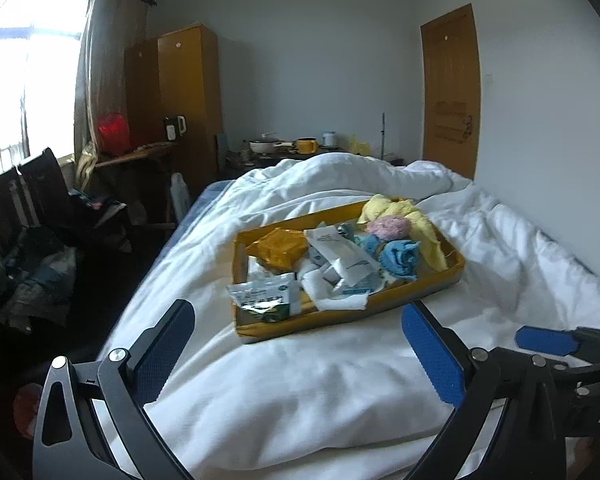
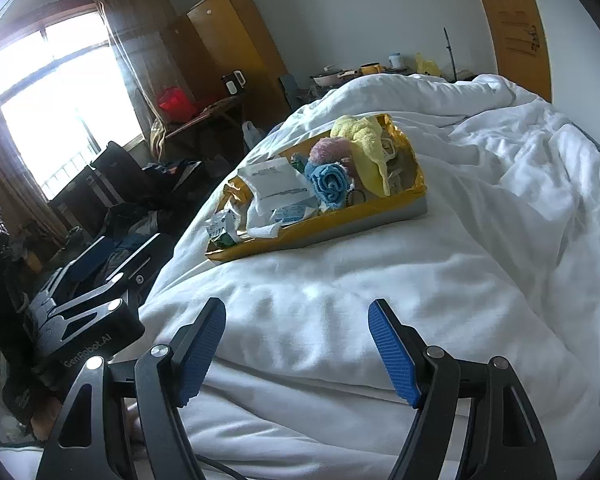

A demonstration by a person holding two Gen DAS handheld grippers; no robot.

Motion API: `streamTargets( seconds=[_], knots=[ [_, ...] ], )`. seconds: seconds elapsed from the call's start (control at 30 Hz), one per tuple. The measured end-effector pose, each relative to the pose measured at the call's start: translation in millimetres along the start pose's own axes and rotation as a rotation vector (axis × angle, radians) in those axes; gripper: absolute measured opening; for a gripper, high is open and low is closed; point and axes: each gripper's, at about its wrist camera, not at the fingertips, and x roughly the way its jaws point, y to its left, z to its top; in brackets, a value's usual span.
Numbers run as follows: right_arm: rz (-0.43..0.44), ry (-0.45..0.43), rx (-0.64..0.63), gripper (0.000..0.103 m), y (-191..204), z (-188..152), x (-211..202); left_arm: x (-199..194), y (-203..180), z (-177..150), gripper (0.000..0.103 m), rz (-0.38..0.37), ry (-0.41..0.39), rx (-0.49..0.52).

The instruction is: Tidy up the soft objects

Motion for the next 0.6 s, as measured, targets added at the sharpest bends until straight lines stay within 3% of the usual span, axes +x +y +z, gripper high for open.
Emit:
streamTargets(
  seconds=[0.43, 0.6],
  knots=[
    [-0.037, 0.004, -0.007, 0.078, 0.5, 0.3, 0.1, -0.8, -5.1, -0.7, 0.103, 0.117, -0.004, 0.061],
    [-0.036, 0.003, -0.008, 0.078, 0.3, 0.6, 0.3, -1.4, -7.1, -1.4, 0.103, 0.124, -0.006, 0.077]
  ],
)
